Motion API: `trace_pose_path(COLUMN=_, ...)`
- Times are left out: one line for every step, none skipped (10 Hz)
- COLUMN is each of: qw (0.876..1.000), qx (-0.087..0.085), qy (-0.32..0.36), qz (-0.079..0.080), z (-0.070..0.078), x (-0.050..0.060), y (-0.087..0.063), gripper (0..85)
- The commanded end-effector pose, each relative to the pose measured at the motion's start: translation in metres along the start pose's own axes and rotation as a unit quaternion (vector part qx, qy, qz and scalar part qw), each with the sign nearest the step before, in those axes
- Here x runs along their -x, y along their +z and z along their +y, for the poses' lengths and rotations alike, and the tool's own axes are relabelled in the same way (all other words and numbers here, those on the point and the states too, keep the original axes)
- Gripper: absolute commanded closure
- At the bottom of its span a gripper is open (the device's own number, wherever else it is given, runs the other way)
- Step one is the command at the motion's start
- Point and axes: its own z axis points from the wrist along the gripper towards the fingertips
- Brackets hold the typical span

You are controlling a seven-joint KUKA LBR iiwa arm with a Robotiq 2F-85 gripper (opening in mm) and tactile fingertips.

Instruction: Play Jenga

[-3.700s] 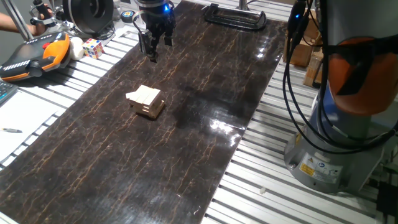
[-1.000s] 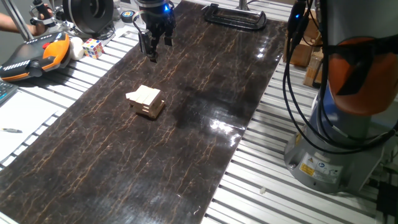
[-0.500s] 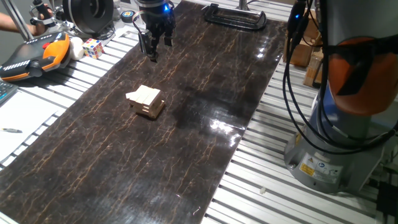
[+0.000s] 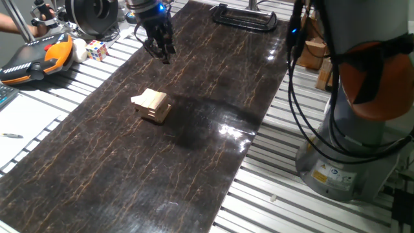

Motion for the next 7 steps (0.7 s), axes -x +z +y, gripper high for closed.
trace_pose_path(qw=1.0, qx=0.0, qy=-0.003, qz=0.023, z=0.0001, x=-0.0001, y=0.0, gripper=84.3)
trace_pose_path(qw=1.0, qx=0.0, qy=-0.003, qz=0.023, z=0.0, x=0.0, y=0.0, gripper=84.3)
trace_pose_path(qw=1.0, qx=0.002, qy=-0.003, qz=0.022, z=-0.0001, x=-0.0001, y=0.0001, gripper=84.3)
trace_pose_path(qw=1.0, qx=0.001, qy=-0.005, qz=0.02, z=-0.0001, x=-0.0003, y=0.0002, gripper=84.3)
trace_pose_path(qw=1.0, qx=0.003, qy=-0.008, qz=0.02, z=-0.0002, x=-0.0004, y=0.0003, gripper=84.3)
trace_pose_path(qw=1.0, qx=0.003, qy=0.001, qz=0.02, z=-0.0003, x=-0.0002, y=0.0001, gripper=84.3)
trace_pose_path(qw=1.0, qx=0.003, qy=-0.007, qz=0.02, z=-0.0003, x=-0.0003, y=0.0002, gripper=84.3)
